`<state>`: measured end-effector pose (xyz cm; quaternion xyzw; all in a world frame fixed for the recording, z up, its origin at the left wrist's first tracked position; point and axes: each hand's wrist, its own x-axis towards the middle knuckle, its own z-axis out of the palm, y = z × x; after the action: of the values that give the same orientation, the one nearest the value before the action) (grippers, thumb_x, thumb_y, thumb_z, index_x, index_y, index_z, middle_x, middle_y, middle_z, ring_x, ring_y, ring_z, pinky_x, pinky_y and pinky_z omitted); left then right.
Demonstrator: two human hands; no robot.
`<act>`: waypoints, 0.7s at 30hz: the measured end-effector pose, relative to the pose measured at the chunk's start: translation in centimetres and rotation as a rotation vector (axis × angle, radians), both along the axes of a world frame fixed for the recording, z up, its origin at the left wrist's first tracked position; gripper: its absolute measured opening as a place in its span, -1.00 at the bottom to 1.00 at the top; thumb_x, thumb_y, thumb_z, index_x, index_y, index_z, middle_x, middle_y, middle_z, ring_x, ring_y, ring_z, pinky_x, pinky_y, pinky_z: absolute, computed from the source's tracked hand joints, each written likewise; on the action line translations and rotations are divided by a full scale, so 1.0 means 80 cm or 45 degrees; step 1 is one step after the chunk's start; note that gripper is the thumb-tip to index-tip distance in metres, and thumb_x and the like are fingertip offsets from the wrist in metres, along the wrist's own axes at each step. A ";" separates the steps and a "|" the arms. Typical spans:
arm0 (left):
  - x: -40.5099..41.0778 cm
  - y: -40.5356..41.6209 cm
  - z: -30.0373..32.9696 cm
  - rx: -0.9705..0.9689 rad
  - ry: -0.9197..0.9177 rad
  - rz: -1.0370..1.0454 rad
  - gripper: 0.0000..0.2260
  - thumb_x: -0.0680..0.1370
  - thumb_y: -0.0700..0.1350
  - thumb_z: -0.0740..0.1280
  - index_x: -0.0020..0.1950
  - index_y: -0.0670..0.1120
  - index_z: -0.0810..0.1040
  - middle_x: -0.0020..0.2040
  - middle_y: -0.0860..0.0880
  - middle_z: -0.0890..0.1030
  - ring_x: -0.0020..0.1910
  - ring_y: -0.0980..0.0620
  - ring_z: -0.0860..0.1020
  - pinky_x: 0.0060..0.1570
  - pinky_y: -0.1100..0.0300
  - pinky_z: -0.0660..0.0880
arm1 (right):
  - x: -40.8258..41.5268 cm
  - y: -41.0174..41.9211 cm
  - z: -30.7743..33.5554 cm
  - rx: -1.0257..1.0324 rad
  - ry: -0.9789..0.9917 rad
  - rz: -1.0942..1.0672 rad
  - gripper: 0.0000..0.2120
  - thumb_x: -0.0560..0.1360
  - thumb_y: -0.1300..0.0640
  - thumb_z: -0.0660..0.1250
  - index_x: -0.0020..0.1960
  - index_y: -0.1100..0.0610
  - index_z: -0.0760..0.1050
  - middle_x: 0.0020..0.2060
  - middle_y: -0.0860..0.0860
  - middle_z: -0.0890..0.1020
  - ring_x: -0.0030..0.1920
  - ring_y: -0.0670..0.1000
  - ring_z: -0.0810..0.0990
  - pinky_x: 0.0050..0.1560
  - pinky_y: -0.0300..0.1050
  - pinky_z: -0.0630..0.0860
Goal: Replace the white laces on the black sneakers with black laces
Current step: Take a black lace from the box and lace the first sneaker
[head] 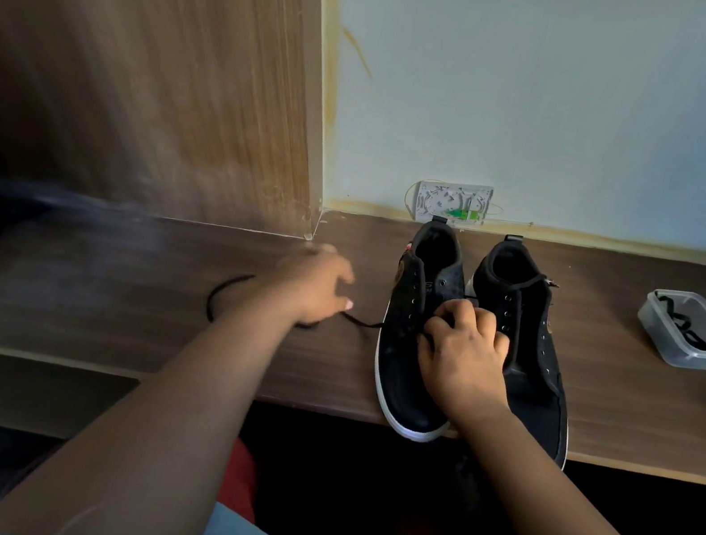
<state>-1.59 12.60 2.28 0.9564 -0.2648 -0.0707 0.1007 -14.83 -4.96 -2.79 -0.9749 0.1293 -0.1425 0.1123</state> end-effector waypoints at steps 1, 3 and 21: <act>-0.010 -0.013 -0.003 -0.086 -0.003 -0.082 -0.66 0.50 0.02 0.41 0.27 0.06 0.53 0.33 -0.02 0.46 0.37 -0.11 0.36 0.34 -0.04 0.34 | 0.000 0.000 0.001 0.002 0.003 0.001 -0.74 0.57 -0.04 0.23 0.08 0.09 0.57 0.19 0.01 0.40 0.21 0.15 0.26 0.16 0.12 0.25; -0.026 -0.034 -0.013 -0.124 0.033 -0.195 -0.66 0.51 -0.07 0.41 0.27 0.05 0.51 0.27 -0.02 0.52 0.29 -0.08 0.45 0.28 0.01 0.41 | 0.000 0.001 0.001 0.003 0.005 0.001 -0.75 0.57 -0.04 0.23 0.08 0.09 0.57 0.20 0.01 0.40 0.21 0.15 0.26 0.16 0.12 0.25; -0.044 -0.055 -0.021 -0.327 0.174 -0.228 -0.95 0.48 -0.15 0.37 -0.12 -0.01 0.56 -0.19 0.08 0.58 -0.19 0.08 0.54 -0.17 0.28 0.41 | -0.001 0.001 0.003 0.010 0.039 0.008 -0.74 0.58 -0.04 0.21 0.11 0.09 0.55 0.22 0.03 0.38 0.22 0.15 0.25 0.17 0.10 0.23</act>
<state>-5.12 8.22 0.57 0.9012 -0.3484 -0.1099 0.2331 -14.89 -4.87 -2.53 -0.9769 0.1286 -0.1268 0.1145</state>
